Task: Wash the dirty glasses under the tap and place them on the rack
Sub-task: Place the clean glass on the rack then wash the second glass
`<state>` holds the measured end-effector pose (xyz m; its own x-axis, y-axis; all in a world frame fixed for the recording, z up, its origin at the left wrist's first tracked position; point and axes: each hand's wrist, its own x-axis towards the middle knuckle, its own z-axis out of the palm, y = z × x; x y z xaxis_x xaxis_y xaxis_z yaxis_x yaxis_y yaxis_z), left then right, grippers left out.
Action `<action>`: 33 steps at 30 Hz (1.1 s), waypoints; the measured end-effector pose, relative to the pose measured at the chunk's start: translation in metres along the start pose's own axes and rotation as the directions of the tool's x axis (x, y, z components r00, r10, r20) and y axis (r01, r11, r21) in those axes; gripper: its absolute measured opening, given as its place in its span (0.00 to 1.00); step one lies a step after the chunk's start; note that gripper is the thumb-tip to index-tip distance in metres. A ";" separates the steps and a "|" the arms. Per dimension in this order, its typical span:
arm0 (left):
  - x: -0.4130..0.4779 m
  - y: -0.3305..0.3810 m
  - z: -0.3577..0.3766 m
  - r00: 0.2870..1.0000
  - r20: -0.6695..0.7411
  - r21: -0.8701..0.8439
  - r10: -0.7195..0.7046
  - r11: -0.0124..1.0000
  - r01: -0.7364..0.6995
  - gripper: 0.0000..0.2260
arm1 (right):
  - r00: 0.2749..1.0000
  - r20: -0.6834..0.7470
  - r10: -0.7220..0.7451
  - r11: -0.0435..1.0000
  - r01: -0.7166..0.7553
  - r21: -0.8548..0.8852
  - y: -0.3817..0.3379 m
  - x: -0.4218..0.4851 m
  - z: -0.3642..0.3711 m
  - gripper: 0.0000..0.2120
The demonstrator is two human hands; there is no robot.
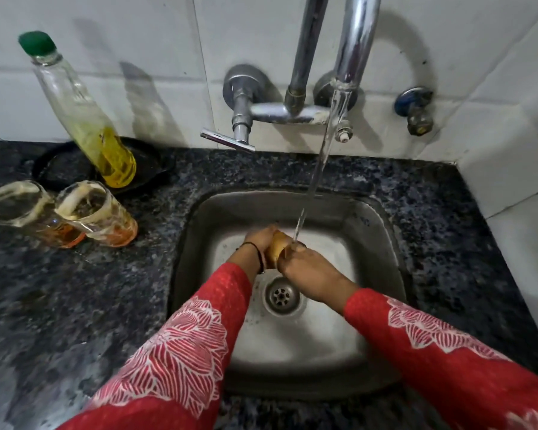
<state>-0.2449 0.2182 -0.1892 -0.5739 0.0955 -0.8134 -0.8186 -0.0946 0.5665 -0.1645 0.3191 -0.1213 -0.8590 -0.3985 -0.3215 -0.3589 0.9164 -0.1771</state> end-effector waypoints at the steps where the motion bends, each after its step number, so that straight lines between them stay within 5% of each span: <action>1: -0.003 0.000 0.000 1.000 0.010 -0.010 -0.014 1.000 0.014 0.24 | 1.000 -0.029 0.004 1.000 -0.004 -0.001 0.001 0.004 -0.002 0.16; 2: -0.018 0.003 0.002 0.999 0.043 -0.057 0.005 0.998 -0.003 0.17 | 0.996 -0.085 0.009 1.000 -0.007 0.024 -0.002 0.007 -0.005 0.16; 4: -0.035 0.005 0.002 0.997 0.070 -0.184 0.027 0.983 -0.013 0.14 | 0.964 -0.194 0.183 0.925 -0.102 0.366 -0.013 0.012 -0.012 0.12; 6: -0.029 -0.001 0.003 0.994 0.003 -0.280 0.105 0.955 -0.100 0.17 | 0.891 -0.071 0.448 0.535 -0.203 0.820 -0.024 0.022 -0.014 0.13; 7: -0.025 -0.003 0.004 0.988 -0.052 -0.315 0.148 0.936 -0.157 0.20 | 0.843 0.037 0.536 0.272 -0.214 0.938 -0.030 0.027 -0.014 0.14; 8: -0.021 -0.005 0.005 0.983 -0.094 -0.297 0.158 0.938 -0.179 0.22 | 0.823 0.095 0.560 0.169 -0.225 0.960 -0.032 0.030 -0.011 0.15; 9: -0.024 -0.005 0.005 0.984 -0.099 -0.252 0.145 0.954 -0.166 0.21 | 0.843 0.064 0.535 0.286 -0.252 0.924 -0.032 0.030 -0.009 0.15; 11: -0.037 0.001 0.005 0.999 0.007 -0.191 0.039 0.981 -0.037 0.14 | 0.943 -0.041 0.331 0.729 -0.228 0.646 -0.026 0.015 -0.010 0.11; 13: -0.038 0.005 0.003 0.994 0.071 -0.136 -0.082 0.986 0.091 0.15 | 0.984 -0.150 0.096 0.950 -0.046 0.309 -0.009 -0.002 -0.011 0.10; 16: -0.034 0.011 0.001 0.991 0.100 -0.183 -0.084 0.978 0.101 0.25 | 0.961 -0.274 -0.049 0.996 0.067 0.056 0.007 -0.011 -0.009 0.09; 18: -0.043 0.011 0.005 0.992 0.125 -0.292 0.012 0.956 0.025 0.22 | 0.948 -0.273 0.164 0.947 -0.074 0.311 -0.006 -0.001 -0.011 0.11; 19: -0.044 0.008 0.007 0.988 0.142 -0.355 0.062 0.935 -0.007 0.21 | 0.891 -0.231 0.391 0.783 -0.190 0.593 -0.015 0.006 -0.014 0.11; 20: -0.043 0.004 0.010 0.982 0.161 -0.405 0.100 0.914 -0.026 0.20 | 0.809 -0.090 0.581 0.452 -0.229 0.862 -0.023 0.012 -0.016 0.11; 21: -0.041 -0.001 0.013 0.980 0.160 -0.409 0.121 0.911 -0.046 0.17 | 0.748 0.083 0.658 0.078 -0.177 0.981 -0.030 0.015 -0.020 0.10; 22: -0.042 -0.003 0.014 0.980 0.145 -0.400 0.134 0.914 -0.066 0.14 | 0.729 0.149 0.668 -0.127 -0.086 0.988 -0.034 0.014 -0.021 0.10; 23: -0.041 -0.002 0.015 0.985 0.121 -0.356 0.123 0.932 -0.073 0.12 | 0.757 0.123 0.642 -0.121 -0.059 0.991 -0.034 0.013 -0.017 0.11; 24: -0.039 -0.001 0.015 0.991 0.099 -0.295 0.085 0.954 -0.052 0.11 | 0.812 0.015 0.583 0.078 -0.075 0.994 -0.029 0.011 -0.008 0.12; 26: -0.038 0.005 0.012 0.994 0.111 -0.210 -0.025 0.977 0.048 0.14 | 0.939 -0.172 0.298 0.743 -0.115 0.659 -0.017 -0.003 0.002 0.13; 27: -0.040 0.007 0.010 0.988 0.140 -0.201 -0.065 0.975 0.093 0.17 | 0.972 -0.201 0.121 0.945 -0.050 0.323 -0.007 -0.011 0.004 0.12; 29: -0.039 0.009 0.008 0.979 0.186 -0.226 -0.079 0.967 0.121 0.23 | 0.952 -0.281 -0.123 0.992 0.112 -0.056 0.013 -0.016 0.003 0.10; 31: -0.041 0.009 0.006 0.973 0.225 -0.277 -0.043 0.955 0.106 0.24 | 0.926 -0.363 -0.101 0.990 0.129 0.055 0.009 -0.011 -0.009 0.09; 33: -0.041 0.006 0.007 0.961 0.273 -0.348 0.036 0.935 0.064 0.21 | 0.940 -0.317 0.128 0.947 -0.022 0.320 -0.008 0.001 -0.018 0.12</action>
<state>-0.2262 0.2205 -0.1514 -0.5876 0.3589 -0.7252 -0.7941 -0.4276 0.4318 -0.1693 0.3118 -0.1034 -0.9690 -0.2452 -0.0303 -0.2045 0.8648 -0.4586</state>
